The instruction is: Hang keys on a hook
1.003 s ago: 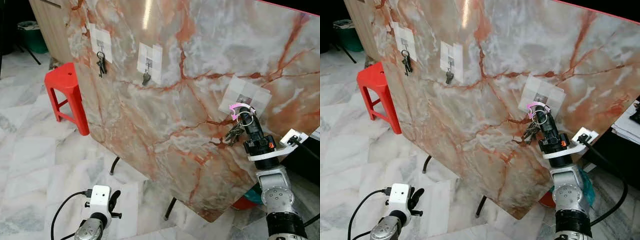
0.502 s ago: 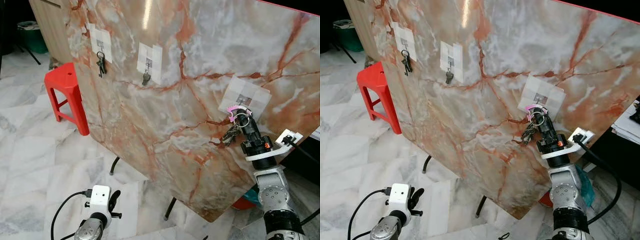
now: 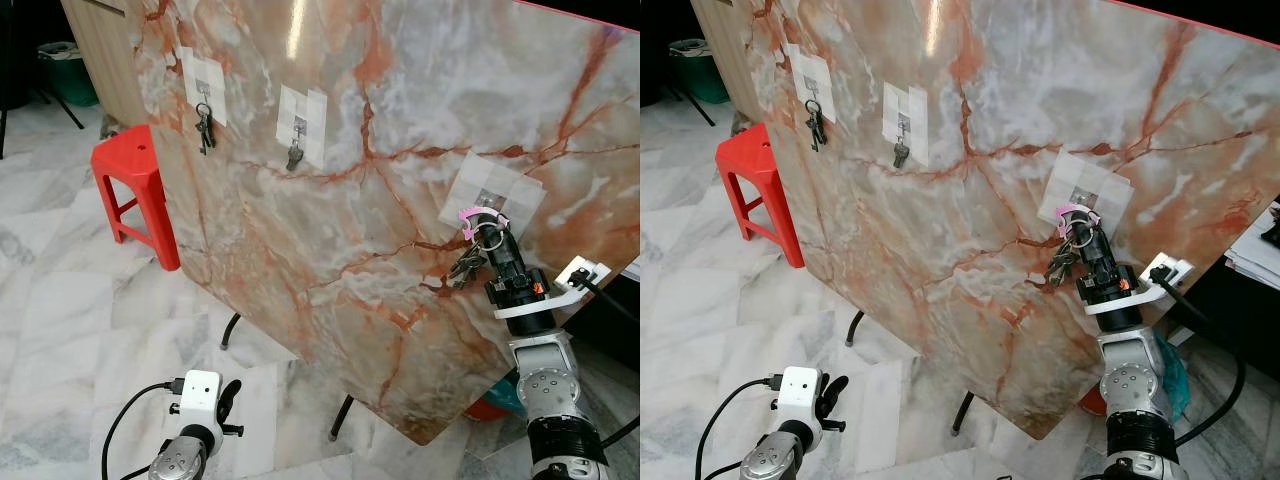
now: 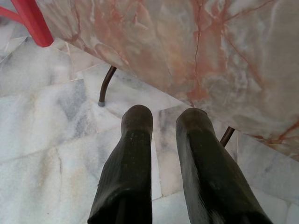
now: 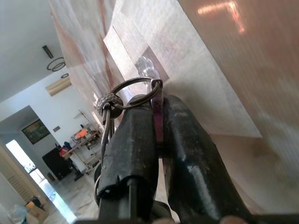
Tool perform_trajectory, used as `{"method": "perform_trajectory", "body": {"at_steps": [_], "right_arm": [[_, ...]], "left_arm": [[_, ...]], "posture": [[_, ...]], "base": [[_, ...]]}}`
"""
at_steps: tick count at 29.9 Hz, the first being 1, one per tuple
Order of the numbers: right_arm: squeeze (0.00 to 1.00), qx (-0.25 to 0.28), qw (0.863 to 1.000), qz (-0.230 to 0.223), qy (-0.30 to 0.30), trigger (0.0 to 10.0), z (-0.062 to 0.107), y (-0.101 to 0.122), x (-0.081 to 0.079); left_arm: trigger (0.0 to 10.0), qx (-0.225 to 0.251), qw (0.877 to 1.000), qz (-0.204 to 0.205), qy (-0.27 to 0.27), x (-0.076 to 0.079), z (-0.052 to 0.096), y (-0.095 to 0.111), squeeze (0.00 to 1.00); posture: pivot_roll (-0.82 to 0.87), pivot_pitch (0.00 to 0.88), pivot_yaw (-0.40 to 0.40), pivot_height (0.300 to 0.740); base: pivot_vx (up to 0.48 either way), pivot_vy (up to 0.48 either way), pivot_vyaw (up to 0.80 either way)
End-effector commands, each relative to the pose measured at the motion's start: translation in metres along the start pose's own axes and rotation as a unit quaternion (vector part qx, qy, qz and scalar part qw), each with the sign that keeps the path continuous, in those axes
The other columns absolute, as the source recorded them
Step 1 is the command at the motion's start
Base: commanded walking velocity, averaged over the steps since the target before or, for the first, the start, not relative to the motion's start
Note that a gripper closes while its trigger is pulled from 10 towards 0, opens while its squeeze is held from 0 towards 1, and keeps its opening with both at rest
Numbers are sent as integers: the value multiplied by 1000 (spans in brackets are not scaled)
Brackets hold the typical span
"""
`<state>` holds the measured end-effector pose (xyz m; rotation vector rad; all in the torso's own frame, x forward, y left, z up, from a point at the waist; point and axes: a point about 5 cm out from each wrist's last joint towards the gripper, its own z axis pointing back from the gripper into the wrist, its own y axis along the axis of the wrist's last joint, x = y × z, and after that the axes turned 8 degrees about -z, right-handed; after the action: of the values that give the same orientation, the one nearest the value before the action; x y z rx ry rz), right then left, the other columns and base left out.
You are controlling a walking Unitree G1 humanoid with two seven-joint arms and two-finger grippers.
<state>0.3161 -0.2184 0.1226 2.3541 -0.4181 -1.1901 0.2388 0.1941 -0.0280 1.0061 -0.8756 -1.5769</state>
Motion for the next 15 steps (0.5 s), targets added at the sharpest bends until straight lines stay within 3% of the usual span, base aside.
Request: {"method": "perform_trajectory", "body": {"at_steps": [1,15], "right_arm": [[0,2,1000,19,-7,10000,1,8,2],[0,-5,999,26,-18,10000,4,6,6]], "left_arm": [[10000,-5,1000,0,-2,2,2,-4,0],[10000,-7,1000,0,-2,2,3,-5,0]], "posture": [[70,67,-100,740],[70,71,-101,740]], "base": [[0,0,0],[0,0,0]]}}
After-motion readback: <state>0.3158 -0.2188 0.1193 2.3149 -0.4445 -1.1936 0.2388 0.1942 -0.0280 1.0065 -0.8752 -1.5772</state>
